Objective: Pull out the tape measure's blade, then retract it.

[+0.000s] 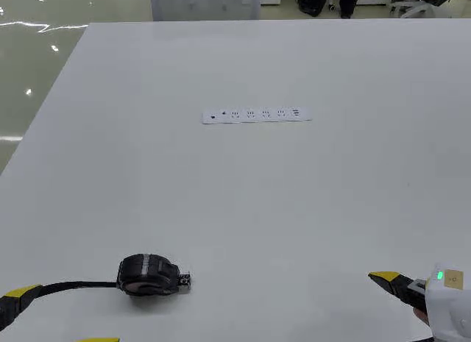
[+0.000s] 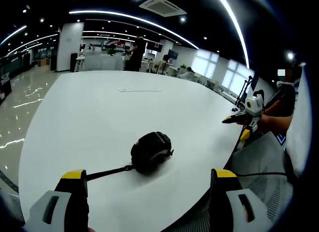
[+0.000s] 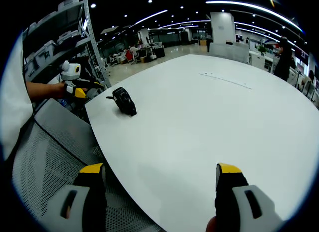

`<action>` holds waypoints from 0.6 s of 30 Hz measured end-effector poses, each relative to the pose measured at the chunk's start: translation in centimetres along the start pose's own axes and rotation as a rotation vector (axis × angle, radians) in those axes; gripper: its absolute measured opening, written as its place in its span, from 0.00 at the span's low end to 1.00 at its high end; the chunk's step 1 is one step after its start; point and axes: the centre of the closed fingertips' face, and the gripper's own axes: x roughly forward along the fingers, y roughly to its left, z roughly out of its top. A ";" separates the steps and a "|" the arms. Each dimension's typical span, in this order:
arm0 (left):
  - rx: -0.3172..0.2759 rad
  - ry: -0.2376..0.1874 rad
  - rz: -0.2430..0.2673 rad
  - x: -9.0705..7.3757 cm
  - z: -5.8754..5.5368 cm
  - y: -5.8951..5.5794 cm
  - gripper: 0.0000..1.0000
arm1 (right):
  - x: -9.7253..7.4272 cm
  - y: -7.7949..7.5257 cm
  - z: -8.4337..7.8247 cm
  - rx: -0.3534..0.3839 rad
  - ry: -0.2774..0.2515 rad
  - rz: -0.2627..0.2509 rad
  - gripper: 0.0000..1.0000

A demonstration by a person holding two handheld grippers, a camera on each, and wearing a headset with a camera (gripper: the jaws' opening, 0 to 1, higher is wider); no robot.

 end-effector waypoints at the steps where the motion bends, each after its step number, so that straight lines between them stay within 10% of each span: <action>1: 0.006 0.001 0.000 0.1 0.1 0.0 1.00 | 0.1 0.1 0.0 0.000 0.002 0.002 0.92; 18: 0.103 0.027 -0.096 2.1 1.3 -0.9 0.98 | 1.8 0.5 0.7 -0.027 0.004 0.046 0.91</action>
